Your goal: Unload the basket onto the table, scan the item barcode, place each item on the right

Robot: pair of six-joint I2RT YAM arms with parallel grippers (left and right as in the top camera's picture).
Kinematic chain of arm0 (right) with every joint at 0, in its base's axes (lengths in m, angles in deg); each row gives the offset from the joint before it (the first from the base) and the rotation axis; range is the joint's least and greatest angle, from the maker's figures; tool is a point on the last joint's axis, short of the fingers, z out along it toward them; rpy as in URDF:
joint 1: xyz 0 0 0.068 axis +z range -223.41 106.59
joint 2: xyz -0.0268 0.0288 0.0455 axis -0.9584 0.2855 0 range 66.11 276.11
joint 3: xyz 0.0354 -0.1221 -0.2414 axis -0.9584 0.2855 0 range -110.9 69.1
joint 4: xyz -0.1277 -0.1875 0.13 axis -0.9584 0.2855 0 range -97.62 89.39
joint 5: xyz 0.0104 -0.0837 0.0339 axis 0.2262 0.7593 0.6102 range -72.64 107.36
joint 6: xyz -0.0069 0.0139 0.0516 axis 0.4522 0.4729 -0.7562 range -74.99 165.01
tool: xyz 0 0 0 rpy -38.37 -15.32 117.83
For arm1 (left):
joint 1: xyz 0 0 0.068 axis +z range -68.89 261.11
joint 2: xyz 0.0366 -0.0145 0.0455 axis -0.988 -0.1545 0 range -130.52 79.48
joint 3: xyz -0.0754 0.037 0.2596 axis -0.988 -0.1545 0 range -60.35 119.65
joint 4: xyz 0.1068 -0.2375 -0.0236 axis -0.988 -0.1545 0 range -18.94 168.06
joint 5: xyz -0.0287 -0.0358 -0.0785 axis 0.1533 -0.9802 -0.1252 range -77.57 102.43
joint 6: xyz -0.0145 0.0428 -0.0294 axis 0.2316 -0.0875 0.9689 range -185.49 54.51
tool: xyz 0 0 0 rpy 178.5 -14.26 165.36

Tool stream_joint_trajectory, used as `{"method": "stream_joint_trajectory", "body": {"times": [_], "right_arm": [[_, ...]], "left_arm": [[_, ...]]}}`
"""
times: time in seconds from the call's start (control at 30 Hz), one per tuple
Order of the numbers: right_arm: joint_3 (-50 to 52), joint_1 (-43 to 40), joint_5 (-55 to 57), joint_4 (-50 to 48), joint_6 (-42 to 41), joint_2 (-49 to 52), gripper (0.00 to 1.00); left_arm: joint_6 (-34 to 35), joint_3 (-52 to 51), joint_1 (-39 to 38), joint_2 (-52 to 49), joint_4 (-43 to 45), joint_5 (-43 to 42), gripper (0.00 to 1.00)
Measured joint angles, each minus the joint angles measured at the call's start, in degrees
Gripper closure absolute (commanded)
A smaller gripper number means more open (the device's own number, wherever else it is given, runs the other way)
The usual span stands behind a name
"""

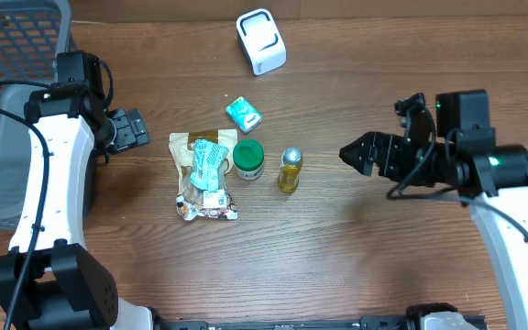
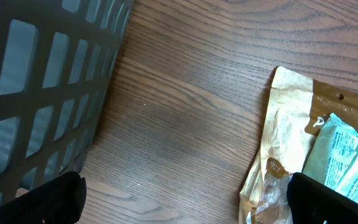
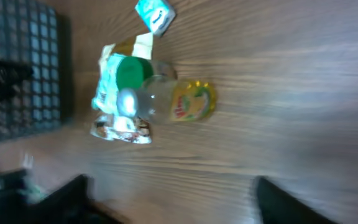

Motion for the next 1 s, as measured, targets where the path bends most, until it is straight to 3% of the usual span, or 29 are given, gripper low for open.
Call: {"method": "stream_joint_trajectory", "body": {"times": [0.17, 0.37, 0.77, 1.0], "right_arm": [[0.0, 1.5, -0.2, 0.0, -2.1, 2.9, 0.36], [0.0, 8.6, 9.0, -1.0, -7.8, 3.2, 0.2], [0.0, 25.1, 27.8, -8.8, -19.1, 3.2, 0.0], [0.0, 30.2, 34.4, -11.8, -22.6, 4.7, 0.0]], "left_arm": [[0.0, 0.0, 0.0, 0.0, 0.0, 0.0, 0.0], [0.0, 0.0, 0.0, 0.0, 0.0, 0.0, 0.0], [0.0, 0.0, 0.0, 0.0, 0.0, 0.0, 0.0], [0.0, 0.0, 0.0, 0.0, 0.0, 0.0, 0.0]]}}
